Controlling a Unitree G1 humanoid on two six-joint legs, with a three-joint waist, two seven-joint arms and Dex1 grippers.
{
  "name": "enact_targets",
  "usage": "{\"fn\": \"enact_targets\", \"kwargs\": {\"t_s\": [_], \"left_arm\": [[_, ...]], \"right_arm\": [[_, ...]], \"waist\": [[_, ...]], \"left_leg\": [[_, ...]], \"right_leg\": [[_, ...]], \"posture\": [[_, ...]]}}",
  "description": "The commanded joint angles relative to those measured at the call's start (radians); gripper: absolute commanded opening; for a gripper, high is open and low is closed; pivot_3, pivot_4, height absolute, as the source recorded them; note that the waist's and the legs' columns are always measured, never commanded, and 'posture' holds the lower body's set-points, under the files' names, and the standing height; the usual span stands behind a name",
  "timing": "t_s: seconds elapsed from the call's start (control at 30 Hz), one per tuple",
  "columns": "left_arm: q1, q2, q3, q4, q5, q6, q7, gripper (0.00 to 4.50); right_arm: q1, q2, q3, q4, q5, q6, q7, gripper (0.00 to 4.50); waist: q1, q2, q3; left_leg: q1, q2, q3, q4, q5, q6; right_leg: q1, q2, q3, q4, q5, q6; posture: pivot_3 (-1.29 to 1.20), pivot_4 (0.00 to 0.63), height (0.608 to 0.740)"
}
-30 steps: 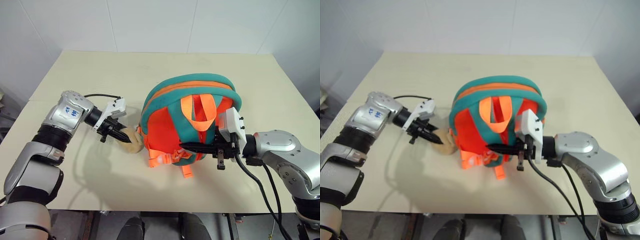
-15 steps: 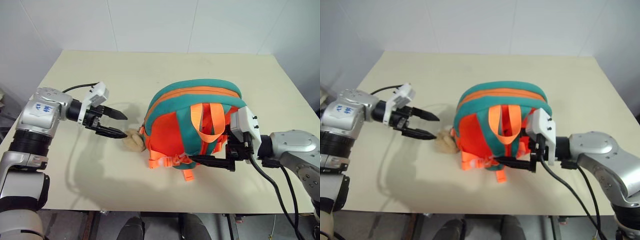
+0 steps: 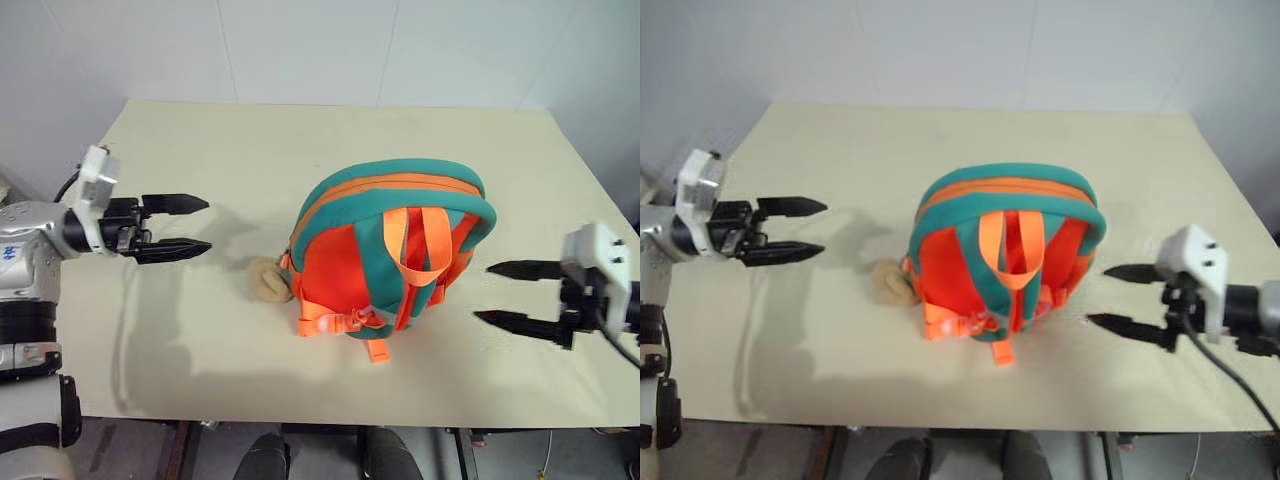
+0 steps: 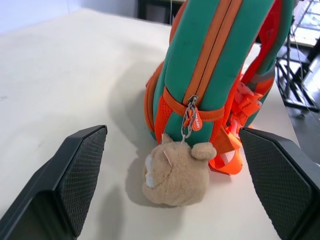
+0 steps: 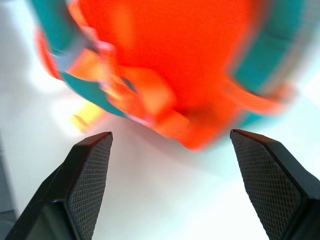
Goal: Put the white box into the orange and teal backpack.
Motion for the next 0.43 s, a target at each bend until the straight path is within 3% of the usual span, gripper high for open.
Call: {"fn": "enact_targets", "kwargs": {"t_s": [0.03,0.43], "left_arm": [[0.026,0.021,0.079,-0.026,-0.048,-0.054,-0.036,4.5],[0.035,0.044,0.107,0.003,-0.053,-0.109,-0.033,4.5]], "right_arm": [[-0.032,0.019,-0.088,0.076,-0.005,-0.054,-0.009,4.49],[-0.013,0.118,-0.108,0.091,0.004,-0.157,-0.018,4.49]], "waist": [[-0.002,0.0,0.0],[0.001,0.0,0.0]], "left_leg": [[0.001,0.0,0.0,0.0,0.0,0.0],[0.002,0.001,0.001,0.0,0.0,-0.001]], "right_leg": [[0.001,0.0,0.0,0.0,0.0,0.0],[0.001,0.0,0.001,-0.001,0.001,-0.001]], "posture": [[0.0,0.15,0.74],[0.0,0.15,0.74]]}}
